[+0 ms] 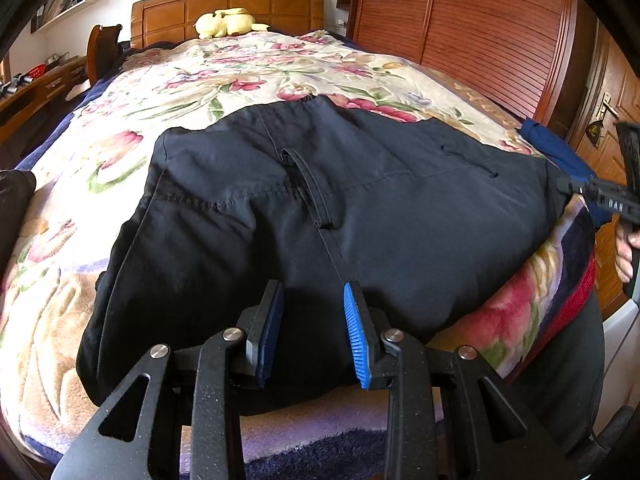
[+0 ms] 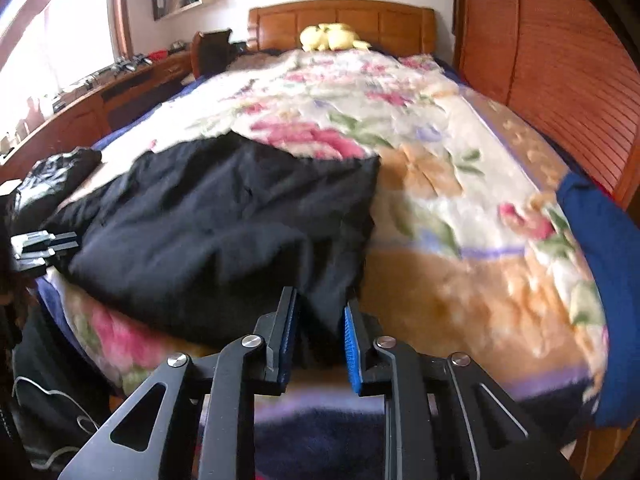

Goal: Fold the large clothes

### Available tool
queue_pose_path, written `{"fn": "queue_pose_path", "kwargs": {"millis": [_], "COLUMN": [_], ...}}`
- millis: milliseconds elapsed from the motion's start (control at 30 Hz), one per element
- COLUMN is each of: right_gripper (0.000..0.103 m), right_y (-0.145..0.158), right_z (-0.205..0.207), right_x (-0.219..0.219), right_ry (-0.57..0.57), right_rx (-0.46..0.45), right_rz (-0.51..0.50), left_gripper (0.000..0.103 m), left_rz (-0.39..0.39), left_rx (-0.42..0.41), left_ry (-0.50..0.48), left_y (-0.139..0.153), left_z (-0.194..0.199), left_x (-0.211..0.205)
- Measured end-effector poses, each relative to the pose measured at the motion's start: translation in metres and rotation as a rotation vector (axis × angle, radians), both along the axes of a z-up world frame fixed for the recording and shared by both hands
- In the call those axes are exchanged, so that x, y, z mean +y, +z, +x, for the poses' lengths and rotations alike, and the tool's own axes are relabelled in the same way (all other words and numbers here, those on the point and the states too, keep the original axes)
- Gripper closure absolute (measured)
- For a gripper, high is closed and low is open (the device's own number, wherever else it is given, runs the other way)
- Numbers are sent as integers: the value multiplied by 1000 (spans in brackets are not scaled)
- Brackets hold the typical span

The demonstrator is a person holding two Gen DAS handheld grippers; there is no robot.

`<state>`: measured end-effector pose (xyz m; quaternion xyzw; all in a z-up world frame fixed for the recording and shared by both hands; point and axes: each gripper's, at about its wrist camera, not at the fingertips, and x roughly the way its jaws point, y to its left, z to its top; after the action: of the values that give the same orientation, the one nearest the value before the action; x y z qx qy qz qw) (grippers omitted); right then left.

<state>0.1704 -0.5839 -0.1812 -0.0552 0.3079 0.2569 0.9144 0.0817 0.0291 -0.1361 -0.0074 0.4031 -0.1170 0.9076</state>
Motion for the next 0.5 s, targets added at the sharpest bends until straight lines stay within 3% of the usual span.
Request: {"fn": "queue_pose_path", "kwargs": {"millis": [333, 433, 500], "right_gripper": [74, 66, 55], "right_y": [9, 10, 15], "right_z": [7, 8, 9], "right_x": [32, 21, 15], "right_ry": [2, -42, -82], "right_rx": [-69, -62, -57], "right_rz": [-55, -73, -69], "left_gripper": [71, 71, 71], "left_rz": [-7, -7, -8], "left_rx": [1, 1, 0], "left_ry": [2, -1, -1], "left_y": [0, -1, -1], "left_z": [1, 1, 1], "left_x": [0, 0, 0]}}
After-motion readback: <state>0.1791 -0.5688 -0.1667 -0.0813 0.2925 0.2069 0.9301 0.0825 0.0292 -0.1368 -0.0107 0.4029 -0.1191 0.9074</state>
